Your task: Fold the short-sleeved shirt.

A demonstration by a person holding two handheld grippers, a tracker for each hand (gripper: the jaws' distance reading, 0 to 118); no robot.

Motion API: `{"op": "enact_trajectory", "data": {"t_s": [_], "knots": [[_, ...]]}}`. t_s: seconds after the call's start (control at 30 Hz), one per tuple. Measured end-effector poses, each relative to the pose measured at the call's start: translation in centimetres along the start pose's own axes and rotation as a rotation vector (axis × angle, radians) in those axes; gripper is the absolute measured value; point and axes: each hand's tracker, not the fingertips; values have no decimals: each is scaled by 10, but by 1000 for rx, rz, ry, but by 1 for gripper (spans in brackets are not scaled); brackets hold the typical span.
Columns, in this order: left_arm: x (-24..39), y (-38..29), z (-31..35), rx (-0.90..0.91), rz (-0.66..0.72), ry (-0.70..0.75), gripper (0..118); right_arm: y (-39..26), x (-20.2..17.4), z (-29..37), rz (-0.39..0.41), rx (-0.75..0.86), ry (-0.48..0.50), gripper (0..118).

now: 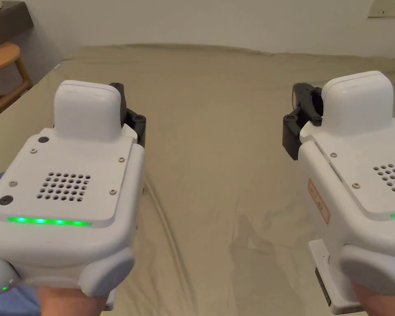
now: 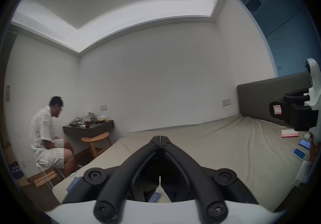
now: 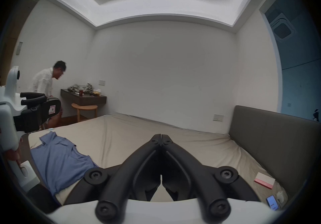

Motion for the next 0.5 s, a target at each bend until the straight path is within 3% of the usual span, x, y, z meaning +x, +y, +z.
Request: {"op": "enact_trajectory", "data": {"t_s": [0.2, 0.5], "knots": [[-52, -2, 22, -27, -6, 184, 0, 7, -52, -18, -9, 21, 186, 0], [-112, -16, 57, -61, -16, 382, 0, 15, -128, -33, 11, 48, 389, 0]]}}
